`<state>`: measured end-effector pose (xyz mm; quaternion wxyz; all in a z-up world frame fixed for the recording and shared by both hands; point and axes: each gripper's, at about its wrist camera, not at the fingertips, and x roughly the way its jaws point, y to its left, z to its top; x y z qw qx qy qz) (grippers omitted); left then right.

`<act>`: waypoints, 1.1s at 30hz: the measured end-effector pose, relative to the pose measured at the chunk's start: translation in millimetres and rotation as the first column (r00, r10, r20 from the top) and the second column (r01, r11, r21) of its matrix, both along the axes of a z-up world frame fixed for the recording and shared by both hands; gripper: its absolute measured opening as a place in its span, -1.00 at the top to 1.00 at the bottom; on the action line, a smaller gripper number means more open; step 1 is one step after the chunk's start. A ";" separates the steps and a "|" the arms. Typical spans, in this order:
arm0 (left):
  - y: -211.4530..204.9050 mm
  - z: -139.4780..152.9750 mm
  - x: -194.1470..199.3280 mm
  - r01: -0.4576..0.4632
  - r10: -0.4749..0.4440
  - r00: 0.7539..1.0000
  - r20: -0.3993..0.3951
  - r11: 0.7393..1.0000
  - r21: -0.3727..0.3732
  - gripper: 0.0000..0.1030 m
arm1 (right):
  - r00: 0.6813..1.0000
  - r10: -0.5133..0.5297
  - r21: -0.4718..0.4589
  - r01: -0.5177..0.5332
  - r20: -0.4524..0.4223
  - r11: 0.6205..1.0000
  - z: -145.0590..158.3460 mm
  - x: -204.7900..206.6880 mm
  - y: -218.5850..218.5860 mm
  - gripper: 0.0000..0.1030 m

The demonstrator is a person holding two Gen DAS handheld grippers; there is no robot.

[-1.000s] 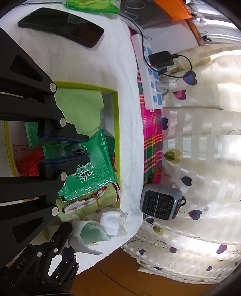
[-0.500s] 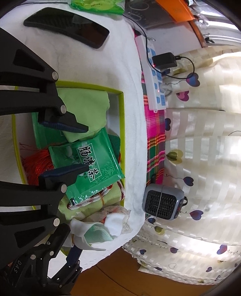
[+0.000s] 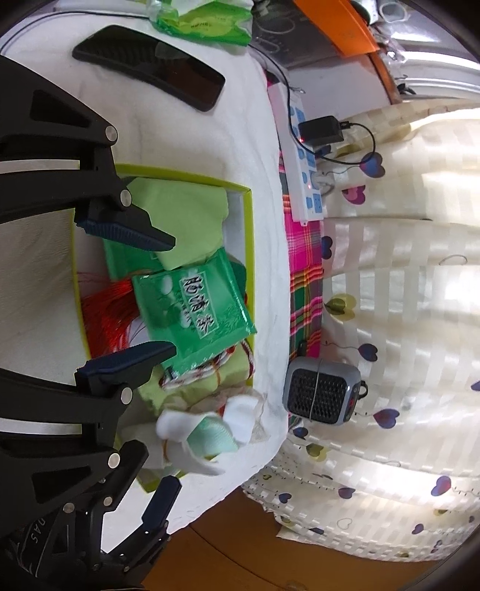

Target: Organize soft objects

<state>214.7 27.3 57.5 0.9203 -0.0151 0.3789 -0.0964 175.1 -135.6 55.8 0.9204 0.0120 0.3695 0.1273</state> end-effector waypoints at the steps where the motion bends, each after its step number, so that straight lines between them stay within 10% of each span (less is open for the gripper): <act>1: -0.5 0.4 -2.5 -0.002 0.002 1.000 0.001 1.000 0.002 0.03 | 1.000 0.000 -0.003 0.000 0.005 1.000 1.1 -2.4 0.5 -0.26; 33: -11.0 -53.7 -108.2 -0.085 0.096 0.985 -0.143 0.993 0.081 0.03 | 0.992 -0.074 -0.082 0.066 -0.104 0.994 -27.7 -78.5 -17.0 -0.26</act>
